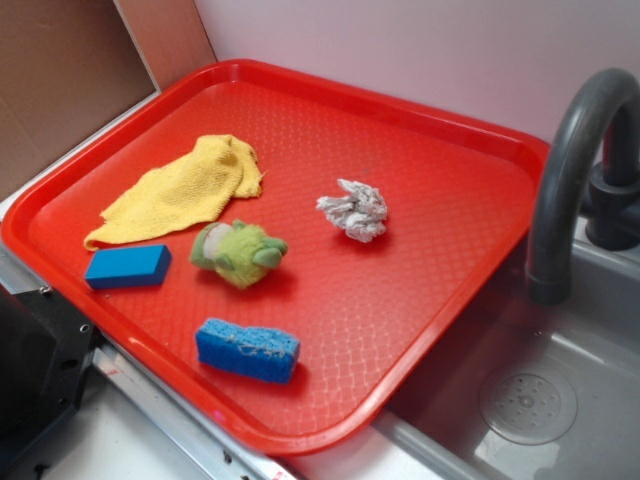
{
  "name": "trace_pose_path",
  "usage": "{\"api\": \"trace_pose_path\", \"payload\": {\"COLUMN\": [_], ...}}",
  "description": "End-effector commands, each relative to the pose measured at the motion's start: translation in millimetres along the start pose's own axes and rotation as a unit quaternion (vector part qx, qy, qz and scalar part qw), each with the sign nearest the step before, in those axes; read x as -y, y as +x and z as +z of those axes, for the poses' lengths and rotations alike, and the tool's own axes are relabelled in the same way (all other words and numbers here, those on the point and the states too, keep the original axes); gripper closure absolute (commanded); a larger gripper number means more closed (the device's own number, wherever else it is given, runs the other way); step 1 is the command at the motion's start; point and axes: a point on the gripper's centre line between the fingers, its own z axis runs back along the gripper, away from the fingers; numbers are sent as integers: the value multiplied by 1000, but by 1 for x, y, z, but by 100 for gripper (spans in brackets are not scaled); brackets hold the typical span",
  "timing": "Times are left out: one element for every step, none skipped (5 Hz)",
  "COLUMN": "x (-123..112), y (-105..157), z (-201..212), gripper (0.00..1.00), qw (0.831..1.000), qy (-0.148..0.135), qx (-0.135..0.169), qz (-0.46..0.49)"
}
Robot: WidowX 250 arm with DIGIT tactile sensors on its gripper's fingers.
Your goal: Grab the white paper.
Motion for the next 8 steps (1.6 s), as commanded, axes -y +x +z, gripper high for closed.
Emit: {"api": "trace_pose_path", "payload": {"x": [30,42,56,77,88,91,90,95], "y": [51,70,84,98,112,118,121,126], "z": [-33,-50,-72,-107,-136,-160,-182,-196], "gripper": [0,0,0,0,0,0,0,0], "qw": [990,977,972,975,975,974,972,975], "qy": [-45,-48,-50,-30,-15,11,0,7], "qx": [10,9,2,-1,-10,-10,-16,-11], "qz": [131,210,229,221,220,225,236,223]}}
